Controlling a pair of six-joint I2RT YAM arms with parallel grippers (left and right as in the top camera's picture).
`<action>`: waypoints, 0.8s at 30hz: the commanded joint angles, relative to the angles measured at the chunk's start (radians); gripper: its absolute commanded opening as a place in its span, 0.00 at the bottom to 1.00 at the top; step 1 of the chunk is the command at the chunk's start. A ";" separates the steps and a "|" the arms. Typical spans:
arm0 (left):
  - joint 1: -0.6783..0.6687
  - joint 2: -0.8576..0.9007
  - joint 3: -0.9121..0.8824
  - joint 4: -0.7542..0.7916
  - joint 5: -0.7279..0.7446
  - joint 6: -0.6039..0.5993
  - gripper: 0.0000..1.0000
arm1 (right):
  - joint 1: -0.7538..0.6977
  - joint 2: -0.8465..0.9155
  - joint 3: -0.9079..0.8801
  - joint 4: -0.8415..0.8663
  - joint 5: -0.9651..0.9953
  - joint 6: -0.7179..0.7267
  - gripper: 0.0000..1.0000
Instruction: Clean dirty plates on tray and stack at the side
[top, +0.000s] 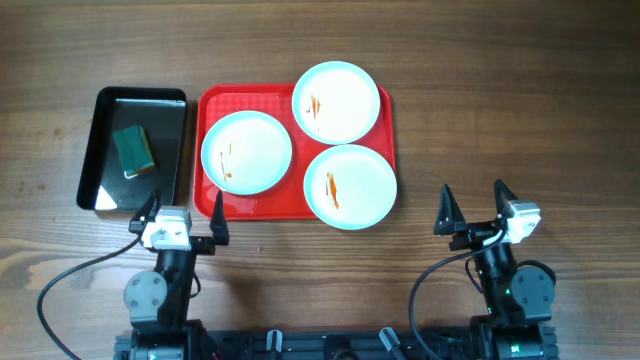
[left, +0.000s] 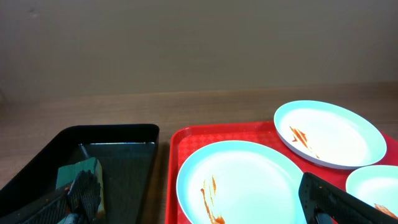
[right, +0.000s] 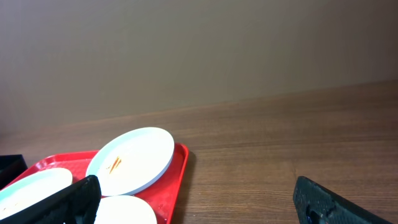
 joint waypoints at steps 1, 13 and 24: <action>0.000 -0.007 -0.005 -0.005 -0.006 0.005 1.00 | -0.003 -0.011 -0.001 0.006 -0.015 0.011 0.99; 0.000 -0.007 -0.005 -0.005 -0.002 0.005 1.00 | -0.003 -0.011 -0.001 0.006 0.024 -0.007 1.00; 0.000 -0.007 0.014 -0.002 -0.006 -0.105 1.00 | -0.003 0.002 0.041 0.062 -0.019 -0.027 1.00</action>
